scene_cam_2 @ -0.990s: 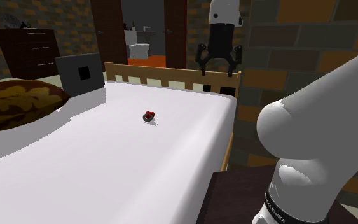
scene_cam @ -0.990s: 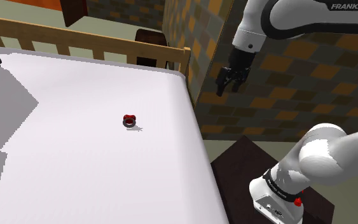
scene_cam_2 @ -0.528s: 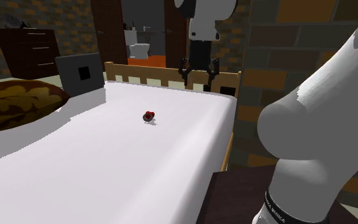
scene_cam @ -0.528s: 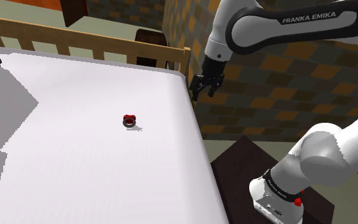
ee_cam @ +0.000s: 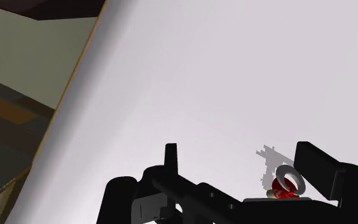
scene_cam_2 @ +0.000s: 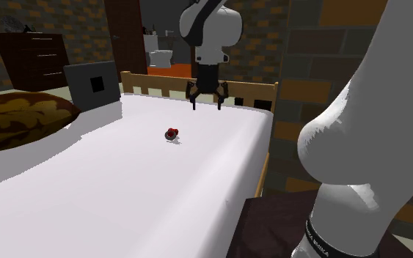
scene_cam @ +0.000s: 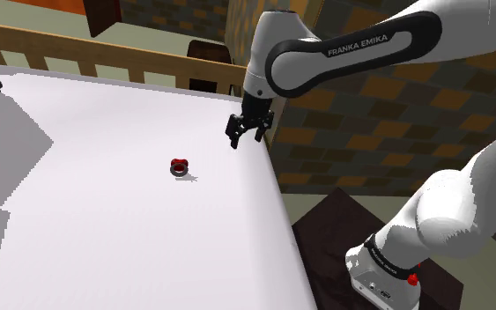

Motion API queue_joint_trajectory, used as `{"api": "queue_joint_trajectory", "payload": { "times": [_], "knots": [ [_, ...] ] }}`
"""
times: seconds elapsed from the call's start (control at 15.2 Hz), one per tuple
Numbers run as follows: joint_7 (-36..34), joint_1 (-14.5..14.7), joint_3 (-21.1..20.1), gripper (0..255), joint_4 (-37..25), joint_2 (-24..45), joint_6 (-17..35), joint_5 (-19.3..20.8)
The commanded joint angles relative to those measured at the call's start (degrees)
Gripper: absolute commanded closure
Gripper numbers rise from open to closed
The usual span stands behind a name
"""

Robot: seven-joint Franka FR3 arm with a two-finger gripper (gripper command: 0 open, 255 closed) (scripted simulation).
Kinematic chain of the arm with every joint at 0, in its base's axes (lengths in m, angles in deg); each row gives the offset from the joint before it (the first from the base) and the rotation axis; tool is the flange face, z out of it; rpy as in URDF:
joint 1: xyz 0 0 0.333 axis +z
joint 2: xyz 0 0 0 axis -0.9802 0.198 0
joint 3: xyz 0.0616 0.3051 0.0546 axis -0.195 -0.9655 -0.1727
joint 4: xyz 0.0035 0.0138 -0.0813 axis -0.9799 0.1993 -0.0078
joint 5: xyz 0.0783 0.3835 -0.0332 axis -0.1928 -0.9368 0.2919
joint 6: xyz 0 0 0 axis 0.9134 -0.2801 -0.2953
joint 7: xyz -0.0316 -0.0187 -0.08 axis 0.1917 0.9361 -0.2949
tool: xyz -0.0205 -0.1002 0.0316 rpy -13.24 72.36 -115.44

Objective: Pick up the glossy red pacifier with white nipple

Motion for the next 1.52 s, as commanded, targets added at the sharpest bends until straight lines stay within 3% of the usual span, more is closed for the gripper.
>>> {"api": "queue_joint_trajectory", "payload": {
  "times": [0.0, 0.53, 1.06, 1.45],
  "knots": [
    [-1.9, 0.4, -0.9, 0, -3.0, 4.7, 2.1, 1.6],
    [-8.7, 4.0, -1.7, 0, -17.1, 22.2, 6.3, 9.4],
    [-12.9, 9.6, 0.1, 0, -36.3, 39.8, 5.4, 15.4],
    [-13.4, 10.0, 0.6, 0, -35.6, 42.4, 8.6, 16.2]
  ]
}}
